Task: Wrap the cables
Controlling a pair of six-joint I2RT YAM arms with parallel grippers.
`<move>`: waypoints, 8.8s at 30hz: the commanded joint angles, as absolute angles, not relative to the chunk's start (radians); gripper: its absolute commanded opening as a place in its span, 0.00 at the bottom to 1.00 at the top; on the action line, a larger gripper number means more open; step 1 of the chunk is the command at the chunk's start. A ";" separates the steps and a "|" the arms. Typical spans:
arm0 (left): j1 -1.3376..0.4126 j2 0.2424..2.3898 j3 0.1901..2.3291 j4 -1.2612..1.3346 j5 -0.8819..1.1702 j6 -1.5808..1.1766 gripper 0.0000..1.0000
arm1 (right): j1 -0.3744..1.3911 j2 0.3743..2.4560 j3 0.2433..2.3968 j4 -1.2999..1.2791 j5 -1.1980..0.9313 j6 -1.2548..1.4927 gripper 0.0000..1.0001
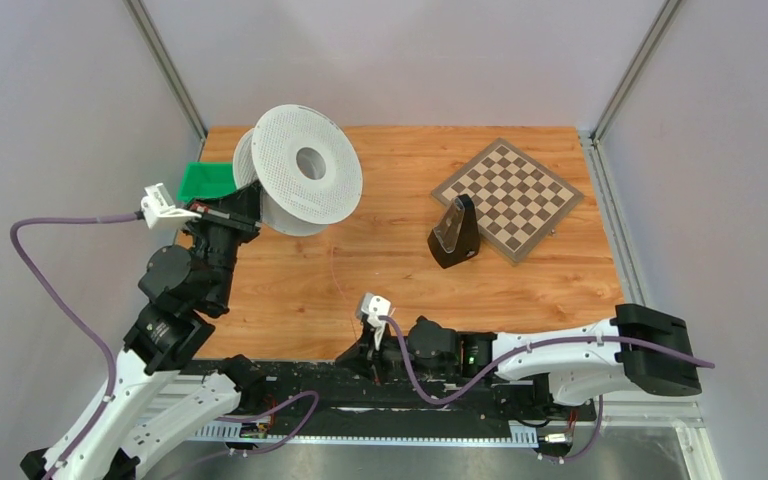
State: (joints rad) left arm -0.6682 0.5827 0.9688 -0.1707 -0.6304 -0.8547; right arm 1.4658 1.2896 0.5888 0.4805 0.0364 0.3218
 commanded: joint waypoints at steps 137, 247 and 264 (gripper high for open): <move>-0.699 0.547 0.795 0.208 -0.171 -0.976 0.00 | 1.157 0.795 0.396 0.612 -0.184 0.491 0.09; -0.746 0.547 1.011 -0.387 0.456 -0.049 0.00 | 0.967 0.850 0.923 -0.260 -0.456 0.035 0.03; -0.745 0.550 1.055 -0.349 0.486 -0.190 0.00 | 0.949 0.727 0.831 -0.249 -0.504 0.019 0.11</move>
State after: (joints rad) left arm -0.7437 0.5579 0.9771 -0.5339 0.4397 -0.1028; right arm 0.9577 0.7544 0.8536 -0.2543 -0.4782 0.0170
